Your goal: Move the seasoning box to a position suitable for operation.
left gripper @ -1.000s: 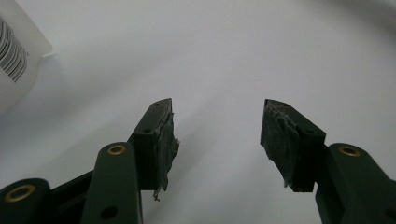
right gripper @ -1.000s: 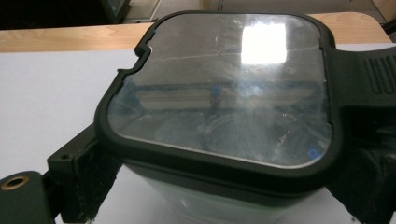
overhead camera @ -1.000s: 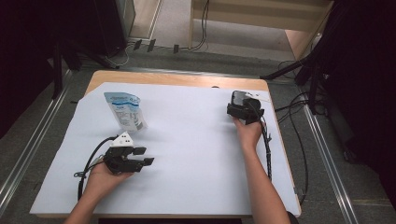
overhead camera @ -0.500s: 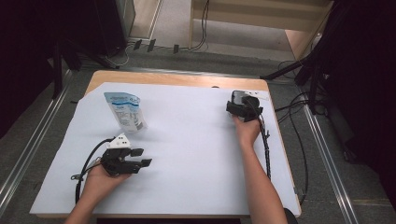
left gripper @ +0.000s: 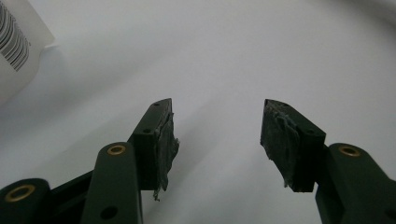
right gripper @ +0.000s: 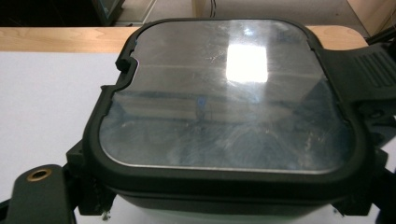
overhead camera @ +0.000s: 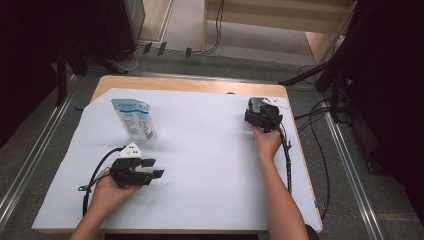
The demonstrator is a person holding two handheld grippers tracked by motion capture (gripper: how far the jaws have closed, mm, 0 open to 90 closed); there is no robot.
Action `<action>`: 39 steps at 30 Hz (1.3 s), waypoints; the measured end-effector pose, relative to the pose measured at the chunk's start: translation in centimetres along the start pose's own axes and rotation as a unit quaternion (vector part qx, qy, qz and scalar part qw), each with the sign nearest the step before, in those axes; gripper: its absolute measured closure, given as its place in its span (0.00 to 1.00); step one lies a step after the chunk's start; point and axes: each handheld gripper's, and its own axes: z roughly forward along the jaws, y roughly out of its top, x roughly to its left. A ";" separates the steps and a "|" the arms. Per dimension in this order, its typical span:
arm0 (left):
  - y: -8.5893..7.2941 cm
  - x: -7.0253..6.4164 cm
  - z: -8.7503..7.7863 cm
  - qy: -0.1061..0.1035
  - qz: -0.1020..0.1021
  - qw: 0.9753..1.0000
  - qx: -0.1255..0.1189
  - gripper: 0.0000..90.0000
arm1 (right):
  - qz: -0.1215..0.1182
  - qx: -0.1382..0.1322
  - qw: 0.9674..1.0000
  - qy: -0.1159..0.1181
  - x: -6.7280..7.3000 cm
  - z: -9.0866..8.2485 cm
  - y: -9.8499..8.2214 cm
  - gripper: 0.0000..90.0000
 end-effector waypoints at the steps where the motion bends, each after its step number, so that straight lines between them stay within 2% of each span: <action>1: 0.0 0.0 0.0 0.000 0.000 1.000 0.000 0.50 | 0.000 -0.001 1.000 0.002 0.0 0.0 0.0 0.17; 3: 0.0 0.1 0.1 -0.001 0.000 1.000 0.000 0.50 | -0.007 0.000 1.000 0.004 -0.1 -0.1 0.0 0.17; 7: 0.0 0.1 0.1 -0.001 0.000 1.000 0.001 0.50 | -0.002 0.001 1.000 0.013 0.0 -0.3 -0.1 0.17; 11: -0.1 0.1 0.3 0.002 0.003 1.000 0.010 0.48 | -0.010 -0.005 1.000 0.020 0.6 -0.9 -0.1 0.18; 15: 0.0 -0.1 0.5 0.001 0.007 1.000 0.015 0.46 | -0.013 -0.016 0.999 0.039 0.9 -2.1 0.1 0.18; 21: 0.2 -0.1 0.6 -0.001 0.006 1.000 0.015 0.45 | -0.022 -0.015 0.998 0.062 1.1 -3.8 0.0 0.18; 24: 0.4 0.0 0.7 -0.005 0.005 1.000 0.008 0.45 | -0.025 -0.009 0.996 0.080 1.3 -5.2 -0.5 0.18; 28: 0.6 0.1 0.9 -0.003 0.006 1.000 0.007 0.44 | -0.042 -0.006 0.995 0.087 1.5 -6.6 -1.4 0.18; 39: 1.6 0.2 1.5 -0.015 0.007 1.000 0.009 0.45 | -0.047 0.006 0.993 0.108 2.5 -9.3 -3.4 0.18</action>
